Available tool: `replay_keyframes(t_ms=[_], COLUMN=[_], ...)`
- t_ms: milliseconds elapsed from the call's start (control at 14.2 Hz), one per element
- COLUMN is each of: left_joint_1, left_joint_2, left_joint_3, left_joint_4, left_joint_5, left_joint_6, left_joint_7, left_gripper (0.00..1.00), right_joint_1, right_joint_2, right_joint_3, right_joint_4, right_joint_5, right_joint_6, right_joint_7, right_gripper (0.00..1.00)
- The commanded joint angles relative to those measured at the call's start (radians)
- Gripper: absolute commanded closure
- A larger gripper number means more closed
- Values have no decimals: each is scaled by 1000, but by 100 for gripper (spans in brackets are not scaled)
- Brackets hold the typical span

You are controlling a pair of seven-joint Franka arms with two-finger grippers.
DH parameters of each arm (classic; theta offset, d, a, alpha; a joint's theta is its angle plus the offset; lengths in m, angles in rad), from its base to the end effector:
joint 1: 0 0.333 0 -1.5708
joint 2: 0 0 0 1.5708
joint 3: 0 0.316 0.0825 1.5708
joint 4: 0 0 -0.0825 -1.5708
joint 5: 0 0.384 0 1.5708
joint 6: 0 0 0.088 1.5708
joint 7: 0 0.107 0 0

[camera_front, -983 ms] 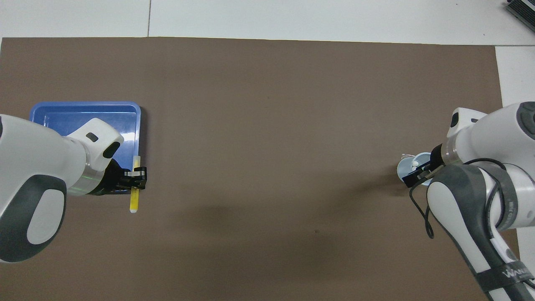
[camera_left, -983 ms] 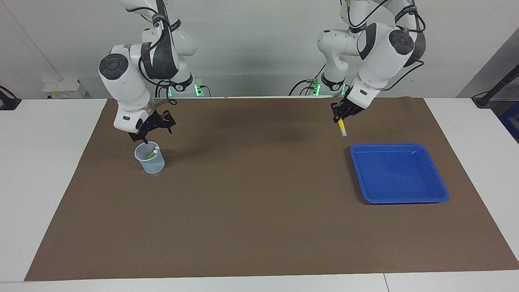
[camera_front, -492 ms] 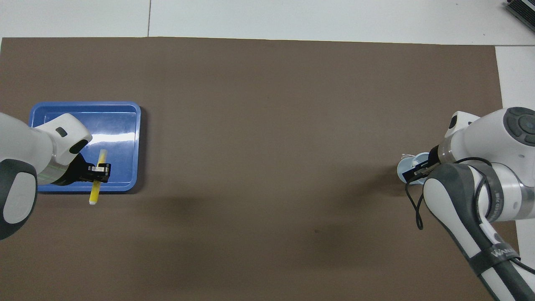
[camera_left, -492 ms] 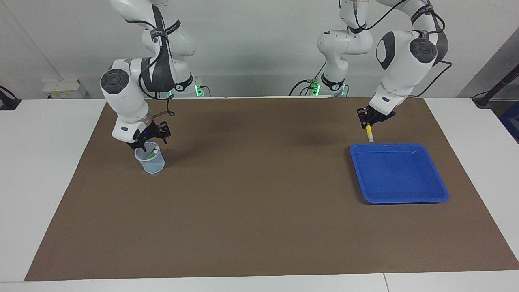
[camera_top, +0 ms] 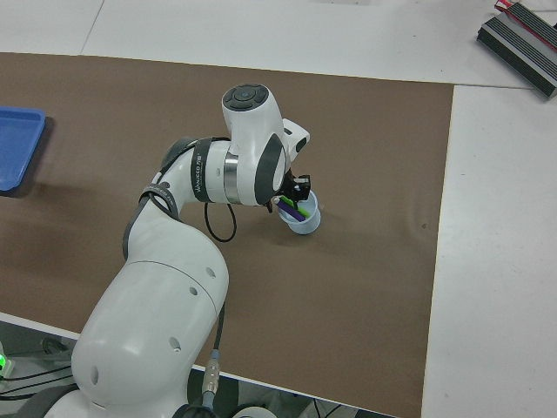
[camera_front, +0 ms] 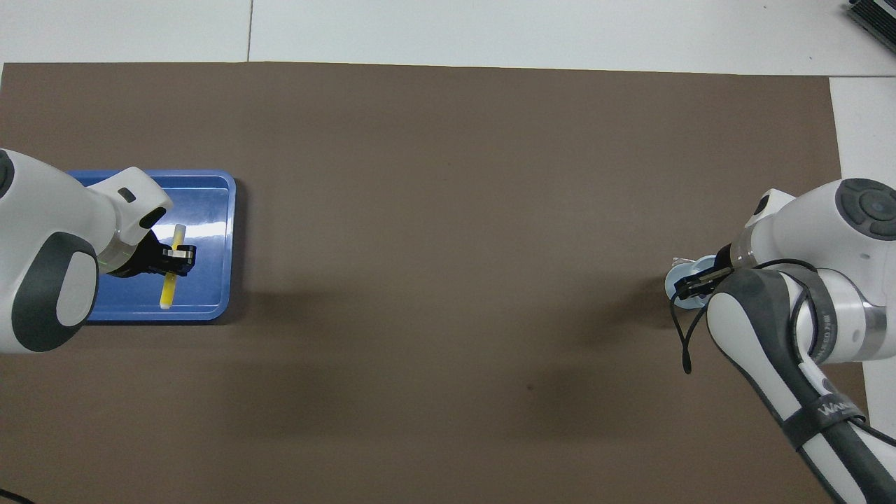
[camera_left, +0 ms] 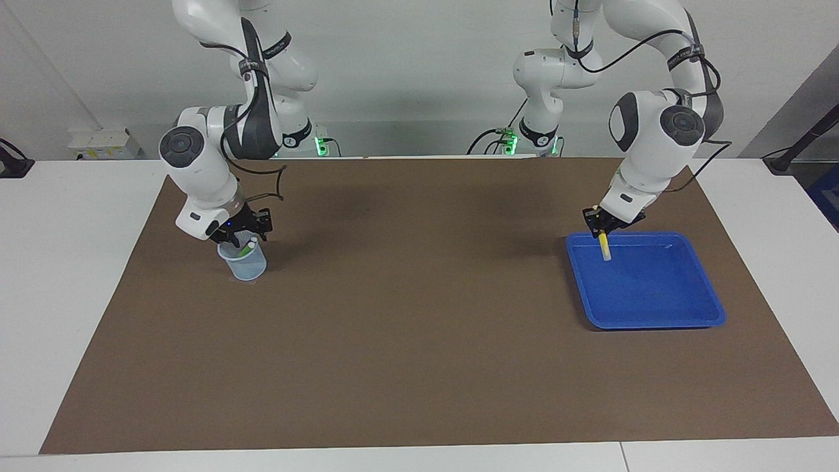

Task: Right arm passes pens to left for tray arrangement
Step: 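Lower the yellow pen into the blue tray and open the left gripper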

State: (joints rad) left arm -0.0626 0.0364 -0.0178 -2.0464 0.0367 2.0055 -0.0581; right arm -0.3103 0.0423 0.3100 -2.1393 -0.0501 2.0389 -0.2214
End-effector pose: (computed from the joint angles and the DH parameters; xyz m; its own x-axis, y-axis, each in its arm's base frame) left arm 0.5470 -0.0418 0.4161 0.9964 -0.0376 -0.0755 -0.0404 -0.9985 -0.0358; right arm 0.5295 -0.0036 0.3752 0.9595 0.2427 -0.1431 0.2448 -0.9696 -0.0033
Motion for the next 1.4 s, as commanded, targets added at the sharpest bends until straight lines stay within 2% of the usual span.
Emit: replay_keyframes(t_ms=[0, 140, 351, 492, 632, 773, 1194, 1264, 1335], left_joint_1=[23, 24, 38, 43, 44, 56, 72, 67, 64], left_joint_2=[55, 114, 183, 230, 244, 264, 293, 293, 293], left_joint_3=[-10, -10, -10, -10, -10, -10, -10, -10, -10], left_joint_4=[28, 44, 66, 92, 89, 86, 68, 66, 60], left_joint_5=[26, 26, 26, 26, 26, 26, 86, 86, 85], left_joint_6=[45, 82, 124, 145, 176, 211, 265, 269, 279], left_joint_7=[11, 11, 12, 17, 18, 38, 101, 103, 103], left_gripper=[100, 100, 100, 100, 100, 100, 100, 97, 82], right_joint_1=[-19, -21, -21, -21, -21, -19, 11, 23, 31], right_joint_2=[-2, 4, 14, 21, 21, 19, -4, -5, -9], right_joint_3=[15, 15, 17, 17, 17, 17, 24, 26, 26], right_joint_4=[1, 6, 42, 68, 72, 91, 339, 389, 419], right_joint_5=[-8, -8, -5, -5, -4, -5, -17, -16, -5], right_joint_6=[-2, -5, -49, -80, -82, -104, -428, -490, -537], right_joint_7=[20, 19, 17, 16, 16, 5, -39, -41, -41], right_gripper=[54, 61, 85, 92, 100, 100, 100, 100, 100])
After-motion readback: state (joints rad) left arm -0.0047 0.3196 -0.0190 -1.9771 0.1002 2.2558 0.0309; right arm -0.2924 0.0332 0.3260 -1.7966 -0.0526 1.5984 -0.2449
